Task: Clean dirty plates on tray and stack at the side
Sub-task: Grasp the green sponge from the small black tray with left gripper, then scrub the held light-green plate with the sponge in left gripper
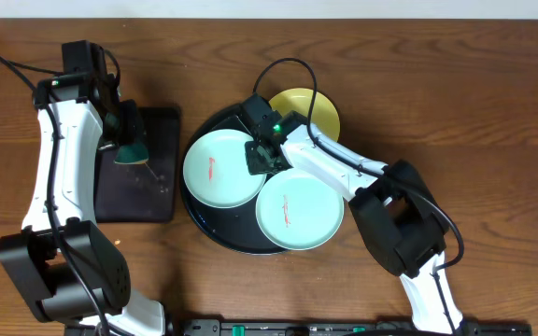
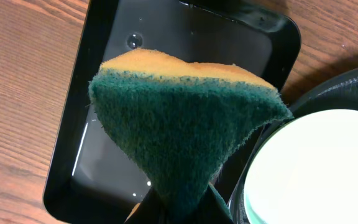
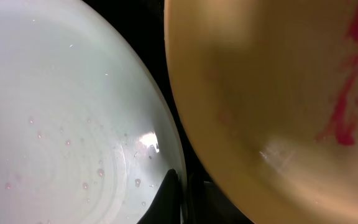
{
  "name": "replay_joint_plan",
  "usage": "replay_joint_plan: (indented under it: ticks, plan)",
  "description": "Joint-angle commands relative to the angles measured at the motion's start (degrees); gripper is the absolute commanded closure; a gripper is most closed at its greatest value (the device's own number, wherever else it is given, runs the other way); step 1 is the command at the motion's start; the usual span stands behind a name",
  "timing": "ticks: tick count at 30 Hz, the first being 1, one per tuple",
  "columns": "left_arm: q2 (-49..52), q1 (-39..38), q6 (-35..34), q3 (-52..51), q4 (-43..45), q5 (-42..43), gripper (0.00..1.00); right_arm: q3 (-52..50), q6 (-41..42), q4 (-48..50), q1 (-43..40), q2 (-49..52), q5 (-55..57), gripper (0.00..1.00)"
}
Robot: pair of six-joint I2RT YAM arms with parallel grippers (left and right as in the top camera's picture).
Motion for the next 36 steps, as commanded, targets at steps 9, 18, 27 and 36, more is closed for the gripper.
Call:
replay_joint_plan:
  ticks: [9, 18, 27, 36]
  plan:
    - [0.09, -0.57, -1.33, -0.31, 0.52, -0.90, 0.92, 0.48, -1.51, -0.11, 0.24, 1.90, 1.20, 0.99]
    - [0.09, -0.92, -2.69, -0.81, 0.55, -0.26, 0.93, 0.48, -1.49, -0.07, 0.24, 1.90, 0.92, 0.99]
    - [0.39, -8.76, -6.32, -5.55, 5.95, -0.26, 0.93, 0.48, -1.51, -0.09, 0.24, 1.90, 0.76, 0.99]
    - [5.31, -18.67, -8.24, -7.34, 9.09, -0.13, 0.93, 0.48, -1.49, -0.35, 0.24, 1.90, 0.33, 0.99]
